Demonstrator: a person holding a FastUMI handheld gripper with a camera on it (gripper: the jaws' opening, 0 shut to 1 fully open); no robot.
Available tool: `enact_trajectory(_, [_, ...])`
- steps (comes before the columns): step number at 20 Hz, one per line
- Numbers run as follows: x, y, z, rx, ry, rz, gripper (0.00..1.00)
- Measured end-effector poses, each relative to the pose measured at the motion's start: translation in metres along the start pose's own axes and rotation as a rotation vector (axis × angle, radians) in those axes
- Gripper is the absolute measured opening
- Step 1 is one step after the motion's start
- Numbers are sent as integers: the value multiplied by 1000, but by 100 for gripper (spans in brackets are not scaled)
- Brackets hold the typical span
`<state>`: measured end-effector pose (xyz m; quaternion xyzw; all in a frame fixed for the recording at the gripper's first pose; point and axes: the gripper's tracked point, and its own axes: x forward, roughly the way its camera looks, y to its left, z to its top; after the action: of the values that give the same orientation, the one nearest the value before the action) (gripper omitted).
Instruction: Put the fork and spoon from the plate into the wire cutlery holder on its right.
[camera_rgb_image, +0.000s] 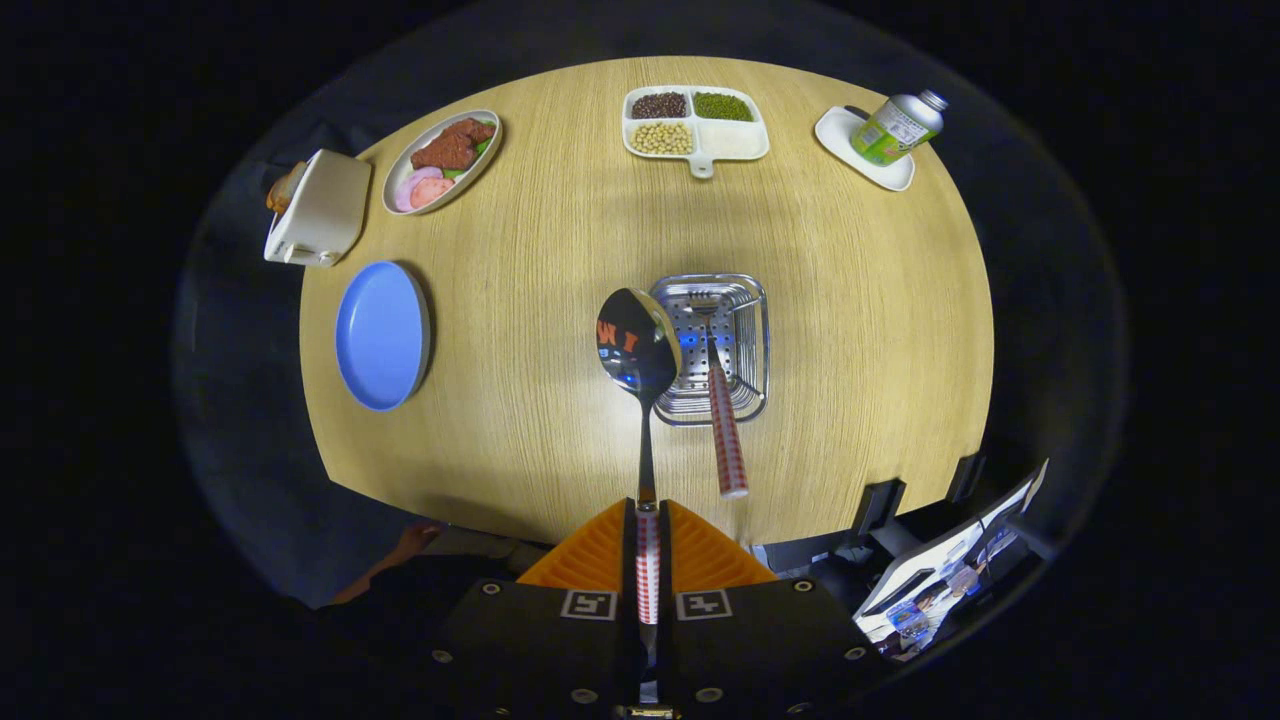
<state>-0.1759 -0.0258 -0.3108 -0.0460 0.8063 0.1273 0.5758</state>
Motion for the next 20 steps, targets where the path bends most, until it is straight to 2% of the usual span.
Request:
enact_trajectory(8, [20,-24,-4,-24,96,-40,7])
enact_trajectory(12, [26,-29,-8,-78,154,-59,7])
enact_trajectory(18, [21,-39,-3,-155,244,-104,7])
enact_trajectory(20, [20,-35,-2,-149,279,-94,7])
